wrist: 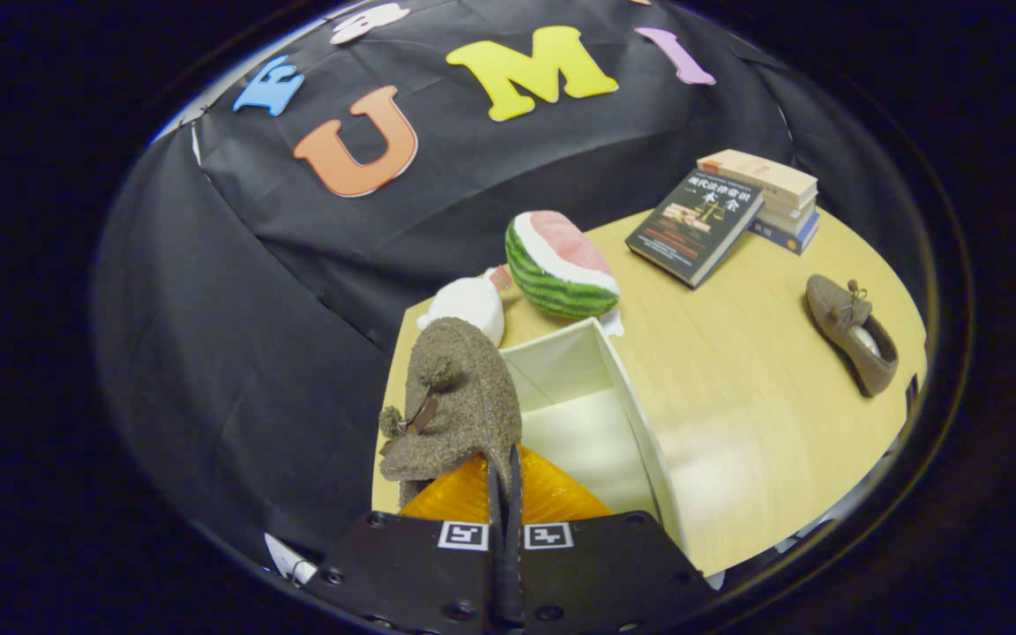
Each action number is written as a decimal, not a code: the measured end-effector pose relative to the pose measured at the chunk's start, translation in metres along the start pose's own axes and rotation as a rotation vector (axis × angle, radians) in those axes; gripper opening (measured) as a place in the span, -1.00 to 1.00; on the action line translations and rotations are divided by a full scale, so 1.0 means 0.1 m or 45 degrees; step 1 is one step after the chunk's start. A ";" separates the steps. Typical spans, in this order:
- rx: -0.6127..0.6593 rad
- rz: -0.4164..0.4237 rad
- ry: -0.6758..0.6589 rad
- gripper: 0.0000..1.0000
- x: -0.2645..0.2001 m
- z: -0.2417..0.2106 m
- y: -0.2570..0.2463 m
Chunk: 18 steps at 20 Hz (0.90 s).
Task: Open the storage box then place both shoes into the box .Put the left shoe in first, then the right shoe, with the right side of both shoes facing outward in a uniform manner.
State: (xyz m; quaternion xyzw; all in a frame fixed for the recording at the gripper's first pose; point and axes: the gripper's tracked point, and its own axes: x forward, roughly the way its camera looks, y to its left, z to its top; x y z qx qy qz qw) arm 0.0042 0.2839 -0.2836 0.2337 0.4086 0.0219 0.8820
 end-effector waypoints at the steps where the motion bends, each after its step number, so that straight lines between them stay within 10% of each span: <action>1: 0.012 -0.010 0.019 -0.99 0.08 -0.07 -0.03; 18: 0.050 0.018 0.169 -0.75 0.72 -0.48 0.01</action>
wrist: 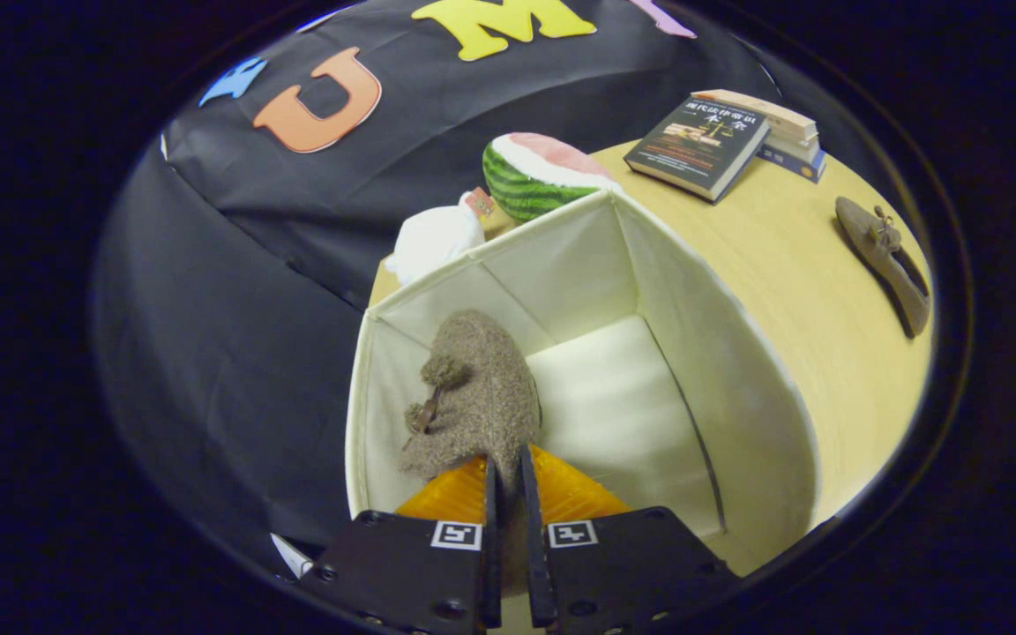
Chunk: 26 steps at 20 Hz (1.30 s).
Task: Open the storage box then place both shoes into the box .Put the left shoe in first, then the right shoe, with the right side of both shoes facing outward in a uniform manner.
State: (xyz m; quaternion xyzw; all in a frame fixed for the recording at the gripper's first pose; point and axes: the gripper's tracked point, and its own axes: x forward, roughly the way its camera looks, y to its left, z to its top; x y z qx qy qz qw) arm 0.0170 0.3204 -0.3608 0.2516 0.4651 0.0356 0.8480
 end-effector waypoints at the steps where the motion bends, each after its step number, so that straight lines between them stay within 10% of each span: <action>1: -0.016 -0.001 0.011 -0.60 0.02 -0.03 0.00; 6: -0.133 0.051 -0.039 0.52 -0.15 0.09 0.13; 16: -0.456 0.051 -0.382 0.92 -1.36 0.89 -0.19; 26: -0.510 -0.074 -0.539 0.92 -2.42 1.76 -2.04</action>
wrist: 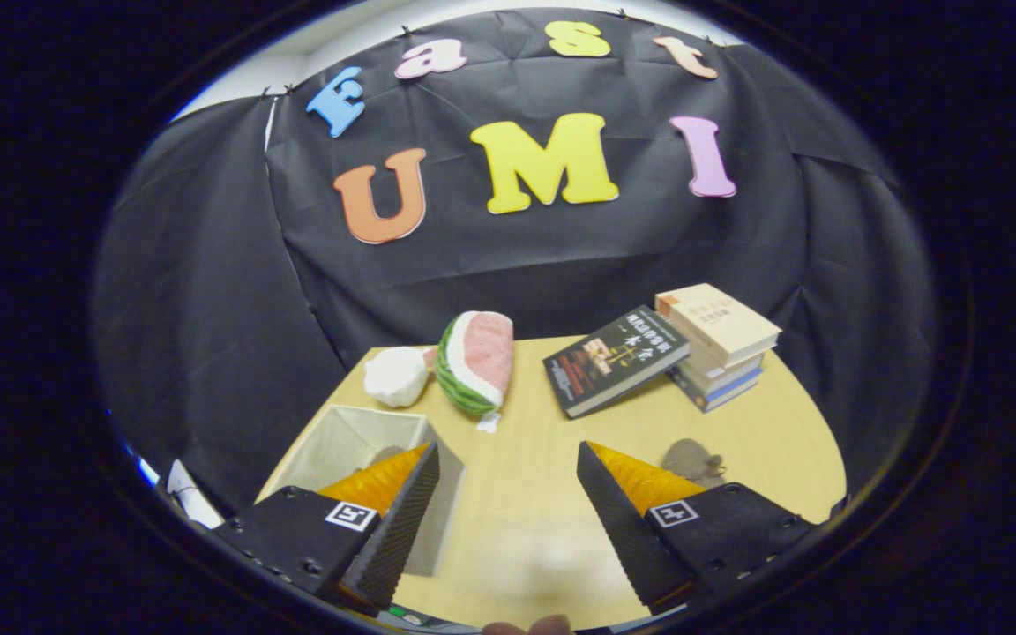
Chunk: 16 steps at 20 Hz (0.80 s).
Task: Open the storage box then place both shoes into the box .Put the left shoe in first, then the right shoe, with the right side of both shoes facing outward in a uniform manner.
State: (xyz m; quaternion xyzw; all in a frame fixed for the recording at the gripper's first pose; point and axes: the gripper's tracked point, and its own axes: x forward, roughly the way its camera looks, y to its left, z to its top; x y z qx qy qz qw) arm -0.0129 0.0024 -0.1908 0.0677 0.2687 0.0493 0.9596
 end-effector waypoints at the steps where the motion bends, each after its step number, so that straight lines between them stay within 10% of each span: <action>1: 0.005 -0.023 -0.010 0.92 -0.04 0.02 -0.25; 16: -0.065 -0.124 0.335 0.92 0.68 -1.29 -2.37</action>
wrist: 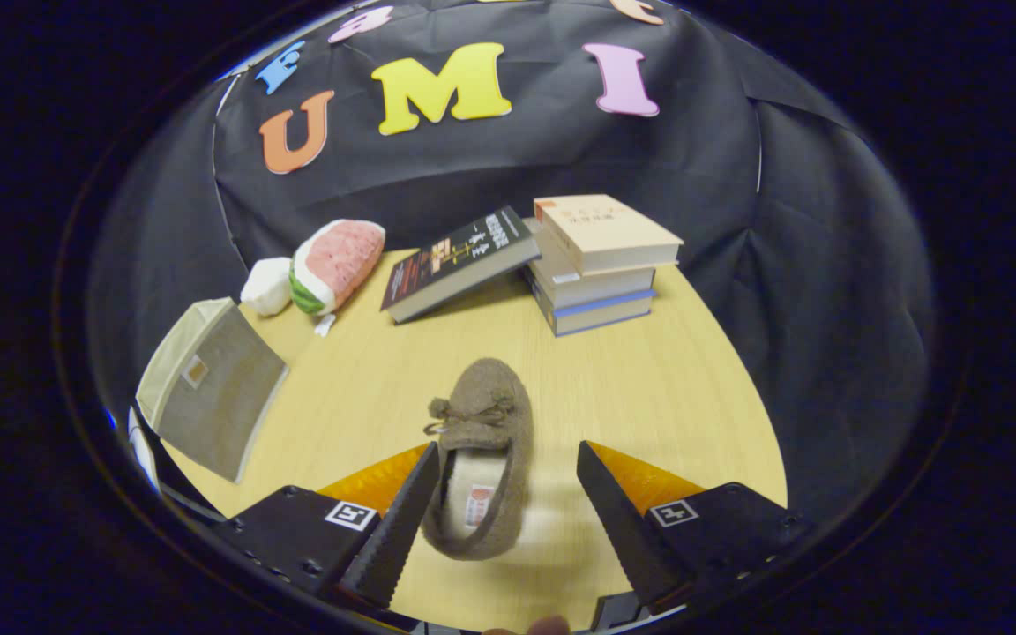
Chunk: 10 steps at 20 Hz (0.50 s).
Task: Open the storage box then place both shoes into the box .Put the left shoe in first, then the right shoe, with the right side of both shoes facing outward in a uniform manner.
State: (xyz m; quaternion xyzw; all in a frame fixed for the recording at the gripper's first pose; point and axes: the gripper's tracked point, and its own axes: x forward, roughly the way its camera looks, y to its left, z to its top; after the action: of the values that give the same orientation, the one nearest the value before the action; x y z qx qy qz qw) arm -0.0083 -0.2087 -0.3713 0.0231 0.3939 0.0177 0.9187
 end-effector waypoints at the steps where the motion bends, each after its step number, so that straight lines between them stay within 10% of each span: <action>1: -0.007 0.001 0.026 0.93 0.10 -0.06 -0.02; 5: 0.006 0.027 0.101 0.90 0.45 -0.17 -0.06; 10: 0.083 0.041 0.187 0.03 0.67 -0.22 -0.04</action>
State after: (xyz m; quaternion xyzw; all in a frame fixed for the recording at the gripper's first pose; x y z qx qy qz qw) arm 0.0215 -0.2090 -0.4353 0.0578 0.4600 0.0213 0.8858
